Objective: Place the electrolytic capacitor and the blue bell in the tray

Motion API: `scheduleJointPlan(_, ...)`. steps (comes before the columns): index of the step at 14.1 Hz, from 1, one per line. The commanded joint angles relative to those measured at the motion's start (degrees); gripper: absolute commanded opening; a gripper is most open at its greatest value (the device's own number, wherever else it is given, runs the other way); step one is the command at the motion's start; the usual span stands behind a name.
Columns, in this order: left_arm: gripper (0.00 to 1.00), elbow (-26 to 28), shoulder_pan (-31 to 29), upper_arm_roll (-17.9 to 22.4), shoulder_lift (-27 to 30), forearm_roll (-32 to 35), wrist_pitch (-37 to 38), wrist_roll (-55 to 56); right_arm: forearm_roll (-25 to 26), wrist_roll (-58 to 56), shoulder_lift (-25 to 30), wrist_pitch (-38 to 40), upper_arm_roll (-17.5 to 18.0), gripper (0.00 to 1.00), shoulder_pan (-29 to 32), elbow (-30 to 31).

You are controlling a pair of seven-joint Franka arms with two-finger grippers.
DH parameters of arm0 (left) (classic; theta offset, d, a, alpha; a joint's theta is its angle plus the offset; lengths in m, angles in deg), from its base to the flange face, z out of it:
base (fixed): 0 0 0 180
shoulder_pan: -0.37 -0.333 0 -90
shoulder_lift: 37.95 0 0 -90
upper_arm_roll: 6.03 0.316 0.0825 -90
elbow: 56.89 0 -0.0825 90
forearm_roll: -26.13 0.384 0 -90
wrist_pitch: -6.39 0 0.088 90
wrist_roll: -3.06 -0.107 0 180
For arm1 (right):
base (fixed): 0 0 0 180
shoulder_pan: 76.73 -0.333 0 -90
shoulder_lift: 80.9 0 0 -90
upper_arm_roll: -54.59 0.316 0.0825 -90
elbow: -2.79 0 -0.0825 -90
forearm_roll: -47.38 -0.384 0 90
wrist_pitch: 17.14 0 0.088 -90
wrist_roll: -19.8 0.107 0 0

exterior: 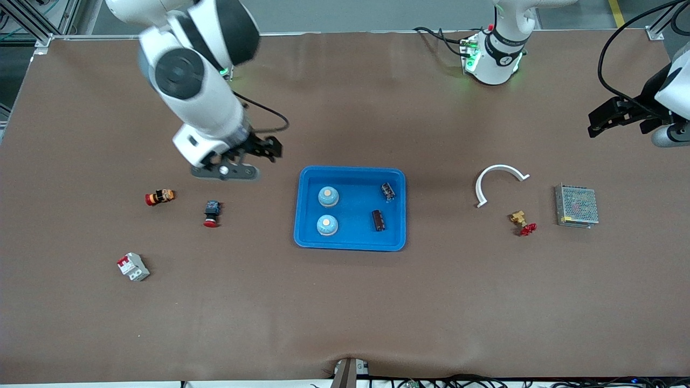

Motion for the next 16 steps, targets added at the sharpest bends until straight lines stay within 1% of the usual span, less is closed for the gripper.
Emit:
scheduleJointPlan(1, 1.0, -0.1, -0.2, -0.2, 0.5, -1.1, 0.0, 0.2, 0.7, -6.1, 8.4, 2.2, 0.9, 1.0, 4.8, 6.7)
scheduleJointPlan(4, 1.0, -0.1, -0.2, -0.2, 0.5, -1.1, 0.0, 0.2, 2.3, -12.0, 13.4, 3.8, 0.9, 1.0, 9.2, 9.3)
scheduleJointPlan(6, 1.0, -0.1, -0.1, -0.2, 0.5, -1.1, 0.0, 0.2, 3.7, -14.9, 14.9, 5.3, 0.9, 1.0, 12.1, 9.6)
scheduleJointPlan(8, 1.0, -0.1, -0.2, -0.2, 0.5, -1.1, 0.0, 0.2, 3.9, -20.7, 15.7, 6.0, 0.9, 1.0, 16.4, 9.6)
scheduleJointPlan(10, 1.0, -0.1, -0.2, -0.2, 0.5, -1.1, 0.0, 0.2, 3.8, -23.1, 16.1, 6.2, 0.9, 1.0, 19.7, 9.6)
scheduleJointPlan(13, 1.0, -0.1, -0.2, -0.2, 0.6, -1.1, 0.0, 0.2, 3.8, -27.9, 16.6, 6.5, 0.9, 1.0, 23.7, 9.6)
scheduleJointPlan(16, 1.0, -0.1, -0.2, -0.2, 0.7, -1.1, 0.0, 0.2, 3.8, -29.4, 16.6, 6.2, 0.9, 1.0, 26.6, 10.2)
